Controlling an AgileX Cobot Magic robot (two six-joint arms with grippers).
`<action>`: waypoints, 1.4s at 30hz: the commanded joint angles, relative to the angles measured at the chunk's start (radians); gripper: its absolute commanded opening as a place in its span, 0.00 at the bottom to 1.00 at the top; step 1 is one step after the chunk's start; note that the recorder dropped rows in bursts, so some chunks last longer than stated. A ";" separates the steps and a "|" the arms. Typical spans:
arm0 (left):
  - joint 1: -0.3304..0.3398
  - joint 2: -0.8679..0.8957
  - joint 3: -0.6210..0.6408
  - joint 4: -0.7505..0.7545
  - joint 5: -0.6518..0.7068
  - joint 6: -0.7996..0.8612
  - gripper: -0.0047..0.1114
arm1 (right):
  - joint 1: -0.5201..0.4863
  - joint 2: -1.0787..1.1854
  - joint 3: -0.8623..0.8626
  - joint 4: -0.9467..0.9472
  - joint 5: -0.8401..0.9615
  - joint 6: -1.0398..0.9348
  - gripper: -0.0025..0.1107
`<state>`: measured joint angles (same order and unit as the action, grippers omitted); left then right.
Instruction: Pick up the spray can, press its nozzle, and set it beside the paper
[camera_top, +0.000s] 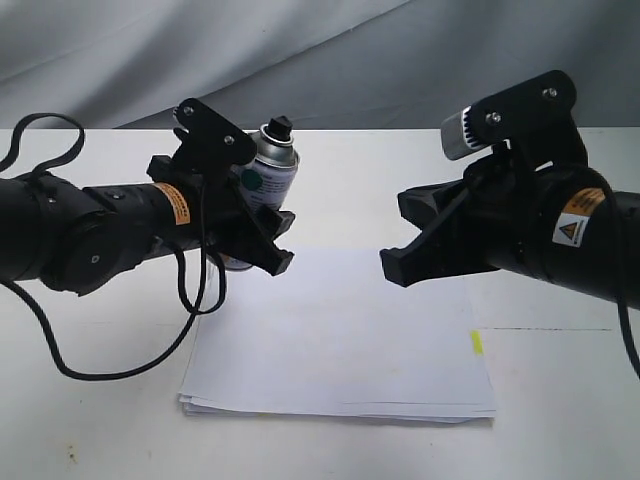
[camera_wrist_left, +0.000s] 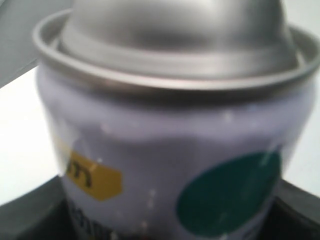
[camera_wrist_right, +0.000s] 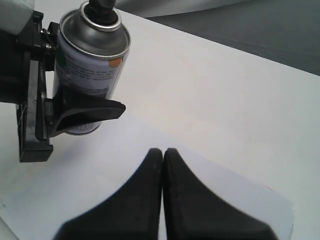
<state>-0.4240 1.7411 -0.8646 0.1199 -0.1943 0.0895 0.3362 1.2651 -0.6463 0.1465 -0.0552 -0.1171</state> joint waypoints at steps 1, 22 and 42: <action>-0.005 -0.008 0.000 -0.013 -0.016 -0.008 0.04 | 0.003 -0.001 -0.007 0.004 -0.009 -0.006 0.02; -0.005 0.029 0.036 0.118 -0.073 -0.073 0.04 | 0.003 -0.001 -0.007 0.004 0.017 -0.006 0.02; 0.030 0.029 0.018 0.441 -0.063 -0.232 0.04 | 0.003 -0.001 -0.007 0.004 0.015 -0.006 0.02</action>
<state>-0.4072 1.7801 -0.8264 0.3966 -0.2154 0.0145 0.3362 1.2651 -0.6463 0.1465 -0.0395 -0.1171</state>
